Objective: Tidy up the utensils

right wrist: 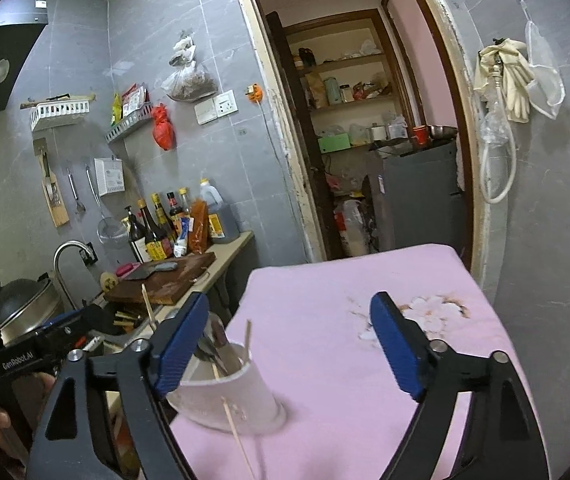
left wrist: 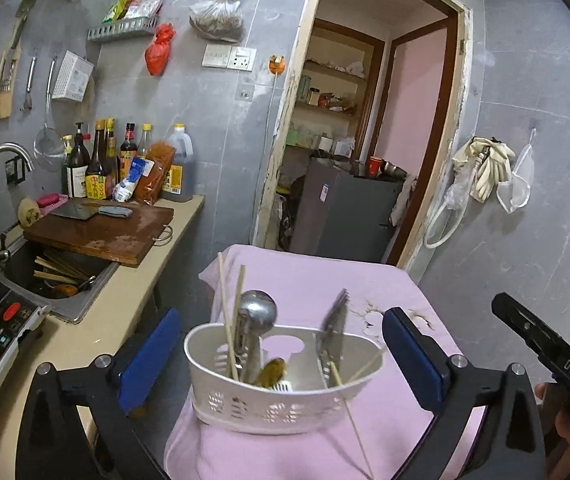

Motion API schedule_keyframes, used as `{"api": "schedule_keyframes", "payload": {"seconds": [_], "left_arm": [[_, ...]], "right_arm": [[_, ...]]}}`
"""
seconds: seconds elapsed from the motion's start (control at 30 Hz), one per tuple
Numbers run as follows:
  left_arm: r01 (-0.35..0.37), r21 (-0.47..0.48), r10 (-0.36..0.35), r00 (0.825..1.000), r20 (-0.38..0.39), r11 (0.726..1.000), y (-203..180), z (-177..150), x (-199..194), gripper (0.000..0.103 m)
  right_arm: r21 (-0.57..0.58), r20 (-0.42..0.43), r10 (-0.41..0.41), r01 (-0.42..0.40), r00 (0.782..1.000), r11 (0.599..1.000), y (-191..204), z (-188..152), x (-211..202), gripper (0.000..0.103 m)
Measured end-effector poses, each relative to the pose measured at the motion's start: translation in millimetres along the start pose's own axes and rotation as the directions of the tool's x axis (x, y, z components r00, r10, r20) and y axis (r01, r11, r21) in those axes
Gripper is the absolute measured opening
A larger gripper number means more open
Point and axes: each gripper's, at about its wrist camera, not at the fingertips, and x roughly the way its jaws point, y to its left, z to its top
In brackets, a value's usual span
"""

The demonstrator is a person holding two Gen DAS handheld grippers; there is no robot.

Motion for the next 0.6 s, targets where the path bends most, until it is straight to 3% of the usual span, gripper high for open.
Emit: {"api": "schedule_keyframes", "payload": {"seconds": [0.07,0.23,0.6], "left_arm": [[0.0,0.011,0.0,1.0,0.004,1.0,-9.2,-5.1,-10.3,0.102],[-0.009,0.017,0.009,1.0,0.005,1.0,-28.0,-20.0,-36.4,0.102],[-0.017,0.025,0.018,1.0,-0.02,1.0,-60.4,-58.8,-98.9,0.102]], "right_arm": [[-0.003,-0.002,-0.005,0.005,1.0,1.0,-5.1,-1.8,-13.1,0.095],[-0.028,-0.011,-0.018,0.018,1.0,0.999,-14.9,-7.7,-47.8,0.101],[-0.051,-0.03,-0.036,0.034,0.999,0.998,-28.1,-27.2,-134.1,0.102]]}}
